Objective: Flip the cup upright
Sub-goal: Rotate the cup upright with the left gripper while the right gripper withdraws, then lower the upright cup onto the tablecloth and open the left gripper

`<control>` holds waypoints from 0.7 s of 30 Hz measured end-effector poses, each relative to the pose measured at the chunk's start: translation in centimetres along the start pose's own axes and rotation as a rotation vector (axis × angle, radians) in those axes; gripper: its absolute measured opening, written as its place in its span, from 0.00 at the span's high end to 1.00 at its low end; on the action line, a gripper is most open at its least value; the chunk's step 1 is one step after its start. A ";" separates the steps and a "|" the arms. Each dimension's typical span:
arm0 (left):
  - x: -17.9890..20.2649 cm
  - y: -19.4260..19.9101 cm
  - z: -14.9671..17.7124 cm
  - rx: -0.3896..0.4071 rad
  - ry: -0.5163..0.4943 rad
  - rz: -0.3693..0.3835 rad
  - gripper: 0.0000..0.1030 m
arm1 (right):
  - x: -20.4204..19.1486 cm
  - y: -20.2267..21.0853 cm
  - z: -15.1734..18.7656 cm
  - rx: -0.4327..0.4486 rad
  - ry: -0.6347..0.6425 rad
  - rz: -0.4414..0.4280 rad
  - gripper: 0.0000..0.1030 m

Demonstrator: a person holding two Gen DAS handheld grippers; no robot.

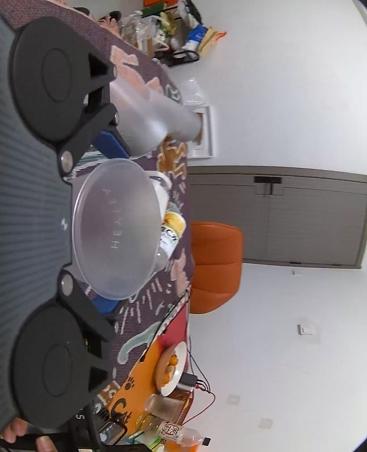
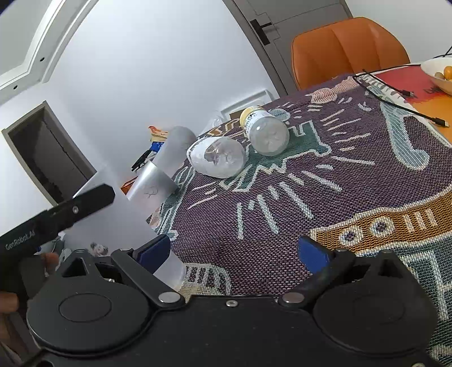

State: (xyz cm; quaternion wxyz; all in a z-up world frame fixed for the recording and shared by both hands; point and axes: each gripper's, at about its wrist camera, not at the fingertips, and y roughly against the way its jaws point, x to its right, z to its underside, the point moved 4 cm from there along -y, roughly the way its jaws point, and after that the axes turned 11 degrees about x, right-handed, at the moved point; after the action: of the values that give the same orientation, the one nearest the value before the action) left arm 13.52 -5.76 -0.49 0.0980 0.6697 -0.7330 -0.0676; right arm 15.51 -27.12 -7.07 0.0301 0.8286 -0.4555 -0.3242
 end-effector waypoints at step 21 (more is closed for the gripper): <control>-2.7 5.7 -0.1 0.019 0.060 -0.016 0.01 | -3.0 2.8 -1.2 0.040 0.083 -0.019 0.02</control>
State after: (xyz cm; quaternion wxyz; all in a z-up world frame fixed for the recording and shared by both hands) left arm 8.24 -2.50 0.83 0.1128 0.6780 -0.7251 -0.0414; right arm 13.01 -26.70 -3.56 0.0291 0.8462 -0.4522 -0.2804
